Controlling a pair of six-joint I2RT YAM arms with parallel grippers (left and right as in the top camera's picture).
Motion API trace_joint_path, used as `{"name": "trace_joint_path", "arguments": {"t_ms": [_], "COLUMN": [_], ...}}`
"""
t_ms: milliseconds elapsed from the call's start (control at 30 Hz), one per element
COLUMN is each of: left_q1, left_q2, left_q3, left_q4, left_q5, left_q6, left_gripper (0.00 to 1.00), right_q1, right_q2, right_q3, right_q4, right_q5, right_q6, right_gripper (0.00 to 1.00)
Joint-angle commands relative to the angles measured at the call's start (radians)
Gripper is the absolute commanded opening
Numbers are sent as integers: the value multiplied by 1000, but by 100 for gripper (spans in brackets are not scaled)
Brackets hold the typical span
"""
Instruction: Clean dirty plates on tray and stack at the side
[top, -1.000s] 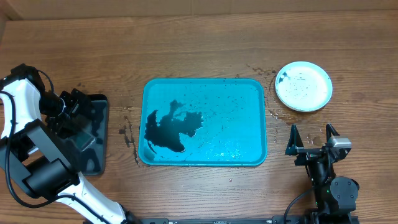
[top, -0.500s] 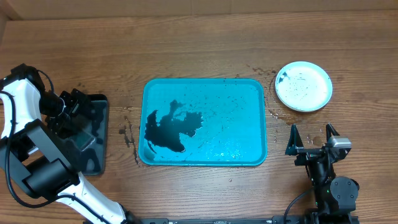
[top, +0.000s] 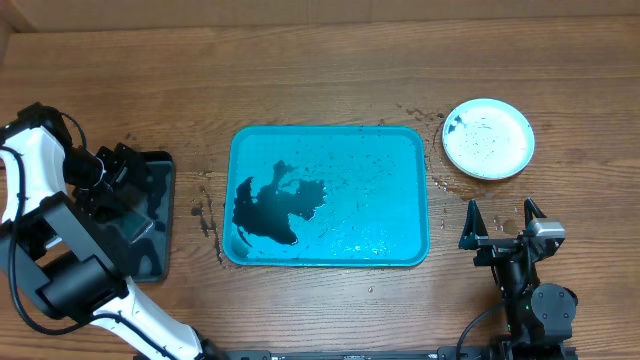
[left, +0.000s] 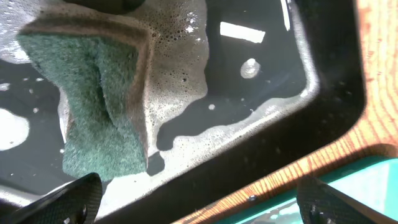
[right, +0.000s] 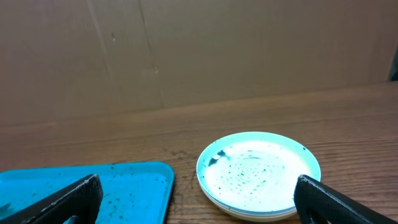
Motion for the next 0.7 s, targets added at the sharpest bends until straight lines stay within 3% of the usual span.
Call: {"name": "trace_joint_path", "arguments": {"t_ms": [0,333,467,667], "left_q1": [-34,-304,-465,-525], "left_q2": [-136,-451,-638,-876], "left_q3": [2,-66,-244,-449], "left_q4": [0,86,221,261], "left_q5": [8,-55,-150,-200], "left_q6": [70,246,262,261], "left_gripper": [99,100,100,100], "right_q1": [-6,-6,-6,-6], "right_q2": [-10,-10,-10,-10], "right_q3": [-10,-10,-10,-10], "right_q4": [6,6,6,6], "right_q5": [10,10,10,10], "right_q6": [-3,-3,-3,-3], "right_gripper": [100,100,100,100]}}
